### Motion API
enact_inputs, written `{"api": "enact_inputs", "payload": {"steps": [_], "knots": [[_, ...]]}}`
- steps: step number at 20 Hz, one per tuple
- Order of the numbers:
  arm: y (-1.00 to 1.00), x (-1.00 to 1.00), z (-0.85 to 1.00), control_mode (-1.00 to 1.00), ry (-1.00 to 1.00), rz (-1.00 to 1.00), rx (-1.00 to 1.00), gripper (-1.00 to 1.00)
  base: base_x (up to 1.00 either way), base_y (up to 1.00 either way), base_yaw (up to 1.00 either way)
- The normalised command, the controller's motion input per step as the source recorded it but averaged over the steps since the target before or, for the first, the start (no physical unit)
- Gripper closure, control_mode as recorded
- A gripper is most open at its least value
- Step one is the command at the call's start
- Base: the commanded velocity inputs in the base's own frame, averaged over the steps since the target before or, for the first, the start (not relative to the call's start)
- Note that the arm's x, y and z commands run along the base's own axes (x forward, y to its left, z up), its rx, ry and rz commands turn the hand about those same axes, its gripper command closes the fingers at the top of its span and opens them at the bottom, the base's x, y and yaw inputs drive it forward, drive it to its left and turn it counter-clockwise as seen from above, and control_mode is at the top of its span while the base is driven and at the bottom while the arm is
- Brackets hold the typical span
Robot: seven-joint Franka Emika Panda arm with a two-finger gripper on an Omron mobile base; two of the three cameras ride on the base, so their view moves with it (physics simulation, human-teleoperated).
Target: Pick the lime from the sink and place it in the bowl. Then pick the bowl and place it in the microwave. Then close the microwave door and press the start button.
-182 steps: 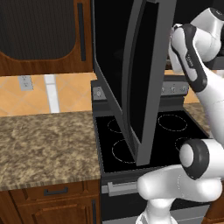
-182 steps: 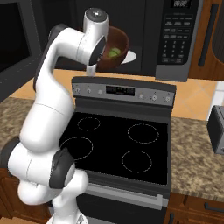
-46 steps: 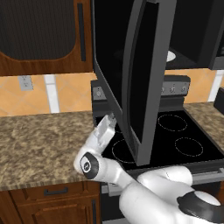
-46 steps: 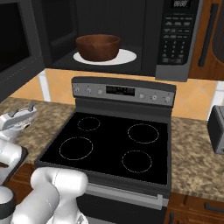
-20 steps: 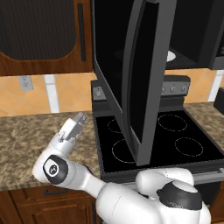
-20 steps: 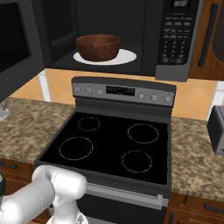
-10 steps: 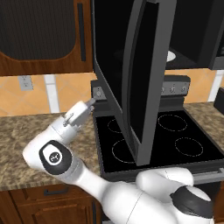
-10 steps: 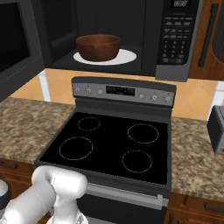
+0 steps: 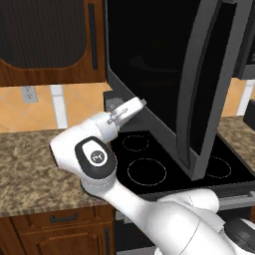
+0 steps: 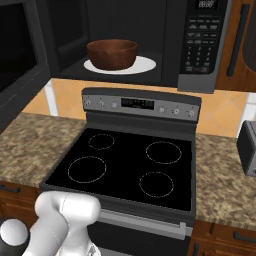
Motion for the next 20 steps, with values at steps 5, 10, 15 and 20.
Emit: {"api": "enact_inputs", "payload": {"steps": [5, 10, 15, 20], "knots": [[-1.0, -0.03, 0.28, -1.0, 0.0, 0.15, 0.22, -1.0, 0.0, 0.0, 0.0], [-1.0, 0.0, 0.1, -1.0, 0.0, 0.31, 0.15, -1.0, 0.0, 0.0, 0.0], [-1.0, 0.01, 0.05, -1.0, 0.0, 0.41, 0.12, -1.0, 0.0, 0.0, 0.0], [-0.95, 0.37, 0.23, -1.0, 0.0, 0.42, 0.13, -1.0, 0.0, 0.0, 0.0]]}}
